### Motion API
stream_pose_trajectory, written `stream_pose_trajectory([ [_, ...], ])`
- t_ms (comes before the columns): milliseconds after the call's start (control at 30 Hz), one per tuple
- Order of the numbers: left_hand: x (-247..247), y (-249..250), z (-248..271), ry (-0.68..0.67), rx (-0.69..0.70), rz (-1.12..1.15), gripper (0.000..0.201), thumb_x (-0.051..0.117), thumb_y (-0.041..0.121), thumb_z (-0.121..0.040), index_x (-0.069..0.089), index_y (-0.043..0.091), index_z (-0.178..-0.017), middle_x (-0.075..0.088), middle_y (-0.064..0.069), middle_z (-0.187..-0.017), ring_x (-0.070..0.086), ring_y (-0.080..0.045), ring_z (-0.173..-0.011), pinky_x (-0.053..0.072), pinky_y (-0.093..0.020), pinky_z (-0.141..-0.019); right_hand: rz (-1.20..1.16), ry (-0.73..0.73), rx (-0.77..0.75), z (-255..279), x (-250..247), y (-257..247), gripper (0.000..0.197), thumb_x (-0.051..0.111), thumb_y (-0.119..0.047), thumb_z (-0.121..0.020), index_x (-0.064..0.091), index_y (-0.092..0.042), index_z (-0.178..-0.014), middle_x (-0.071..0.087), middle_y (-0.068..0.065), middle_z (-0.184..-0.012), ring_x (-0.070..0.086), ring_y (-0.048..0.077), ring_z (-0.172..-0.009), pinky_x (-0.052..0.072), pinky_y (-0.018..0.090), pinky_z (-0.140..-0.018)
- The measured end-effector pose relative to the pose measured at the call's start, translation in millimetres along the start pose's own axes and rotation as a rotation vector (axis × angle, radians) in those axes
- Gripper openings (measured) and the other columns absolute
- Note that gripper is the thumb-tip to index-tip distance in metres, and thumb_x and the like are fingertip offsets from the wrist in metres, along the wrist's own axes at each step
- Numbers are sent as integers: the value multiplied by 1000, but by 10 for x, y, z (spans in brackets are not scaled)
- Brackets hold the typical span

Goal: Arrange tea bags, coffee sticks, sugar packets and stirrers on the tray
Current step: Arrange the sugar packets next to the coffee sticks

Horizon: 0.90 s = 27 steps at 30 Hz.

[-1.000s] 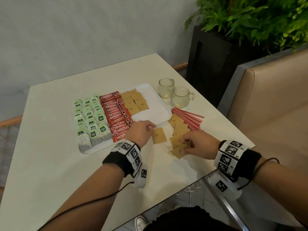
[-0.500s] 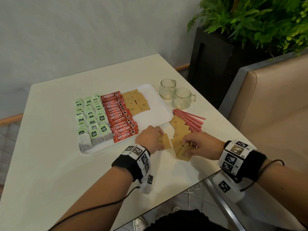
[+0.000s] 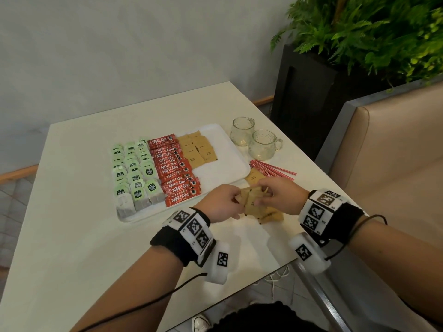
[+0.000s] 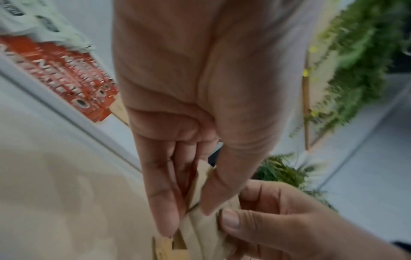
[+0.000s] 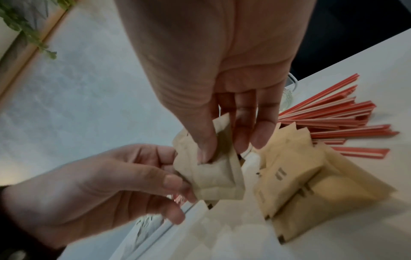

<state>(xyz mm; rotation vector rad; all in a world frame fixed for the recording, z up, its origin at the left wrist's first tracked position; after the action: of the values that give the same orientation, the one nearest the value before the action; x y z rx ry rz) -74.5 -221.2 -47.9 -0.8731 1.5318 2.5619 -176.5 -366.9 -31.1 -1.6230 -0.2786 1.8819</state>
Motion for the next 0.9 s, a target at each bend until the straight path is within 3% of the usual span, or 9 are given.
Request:
stream_pose_trajectory([
  [100,-42,20,39,43,-32,255,29,77,13,-81,63,9,-106,70,-15,-104,67,-21,-92,56,-34,-82,-216,-35,12,-18,-92,-3,23,73,-25,-83,68,-10,-100,69,8,-94,64,15,-81,55,29,-74],
  [167,-57,46,48,55,-24,330,41,80,28,-79,65,13,-114,71,-11,-108,67,-19,-97,54,-30,-81,-413,-76,-8,-8,-119,-60,17,72,-14,-84,67,-2,-95,70,16,-92,68,15,-77,56,22,-67],
  [300,16,90,32,-98,-32,526,35,62,33,-95,64,14,-125,70,-7,-116,66,-16,-102,52,-32,-94,-548,-77,-61,-75,-86,-105,21,70,-6,-85,66,2,-104,69,24,-101,68,26,-85,58,28,-71],
  [400,48,59,26,-130,-63,593,37,54,28,-99,58,5,-128,69,-15,-113,68,-27,-102,56,-37,-90,-599,-68,-25,-119,-21,-58,26,72,-3,-83,64,3,-107,67,27,-98,69,35,-83,59,39,-75],
  [433,55,34,29,-122,-78,608,36,53,27,-100,57,4,-128,70,-17,-109,69,-31,-98,58,-38,-87,-596,-42,-8,-135,-3,-29,27,72,-3,-82,64,0,-107,66,24,-96,69,32,-79,59,38,-73],
  [567,54,-87,54,18,-160,624,29,50,24,-102,55,5,-122,70,-15,-94,70,-27,-77,60,-40,-78,-189,82,104,-167,11,143,27,76,-17,-79,65,-25,-102,64,-5,-96,59,7,-77,47,20,-68],
  [633,37,-133,53,66,-199,629,24,48,22,-103,55,5,-118,68,-13,-89,69,-24,-70,60,-39,-74,66,-33,146,-171,50,234,38,79,-26,-74,64,-30,-108,55,-9,-104,53,8,-87,42,22,-75],
  [733,3,-157,59,74,-209,614,21,53,19,-100,56,3,-113,64,-11,-85,67,-21,-65,61,-38,-74,205,-143,175,-188,111,297,54,86,-34,-65,61,-34,-113,43,-8,-110,49,11,-98,43,25,-83],
  [900,-26,-153,25,98,-193,517,11,58,14,-97,57,6,-105,50,-3,-79,57,-12,-57,60,-29,-66,219,-172,216,-261,116,276,56,85,-36,-66,58,-29,-114,52,-10,-107,49,12,-96,39,25,-77],
])
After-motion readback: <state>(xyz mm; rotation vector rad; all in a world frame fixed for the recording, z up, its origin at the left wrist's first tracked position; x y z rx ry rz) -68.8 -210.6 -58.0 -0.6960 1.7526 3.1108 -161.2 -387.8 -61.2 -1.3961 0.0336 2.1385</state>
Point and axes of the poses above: each hand's wrist, its own z-axis away from the middle knuckle, its own x-axis out of the palm, y = z × x, the point moved 2 cm from there along -z, towards the middle knuckle
